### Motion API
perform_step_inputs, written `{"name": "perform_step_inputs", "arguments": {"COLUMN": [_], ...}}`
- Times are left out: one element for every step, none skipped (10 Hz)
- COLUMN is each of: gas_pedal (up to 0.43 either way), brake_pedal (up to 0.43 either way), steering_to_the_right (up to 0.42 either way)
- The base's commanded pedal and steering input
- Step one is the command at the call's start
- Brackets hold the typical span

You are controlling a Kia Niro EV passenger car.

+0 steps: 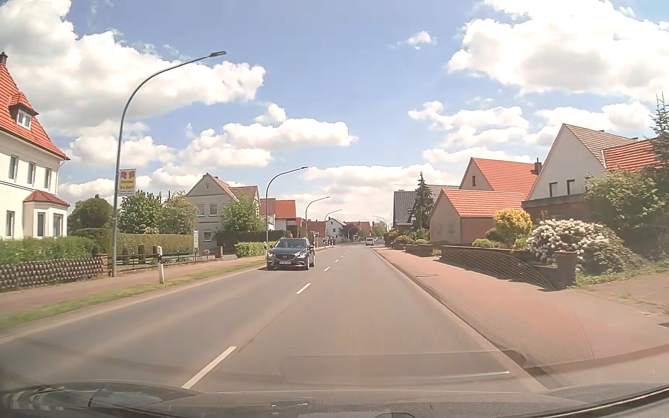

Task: Follow the waypoints while adhering to traffic rules and regulations

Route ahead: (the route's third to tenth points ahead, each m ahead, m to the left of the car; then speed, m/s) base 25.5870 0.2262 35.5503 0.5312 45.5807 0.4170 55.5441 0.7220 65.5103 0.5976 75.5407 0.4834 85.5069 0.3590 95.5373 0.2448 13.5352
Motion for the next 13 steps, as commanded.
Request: {"name": "perform_step_inputs", "arguments": {"gas_pedal": [0.157,0.157,0.157,0.157,0.157,0.157,0.157,0.157,0.157,0.157,0.157,0.157,0.157], "brake_pedal": [0.0,0.0,0.0,0.0,0.0,0.0,0.0,0.0,0.0,0.0,0.0,0.0,0.0], "steering_to_the_right": [-0.001,-0.001,-0.001,-0.001,-0.001,-0.001,-0.002,-0.001,-0.001,-0.001,-0.001,-0.002,-0.002]}}
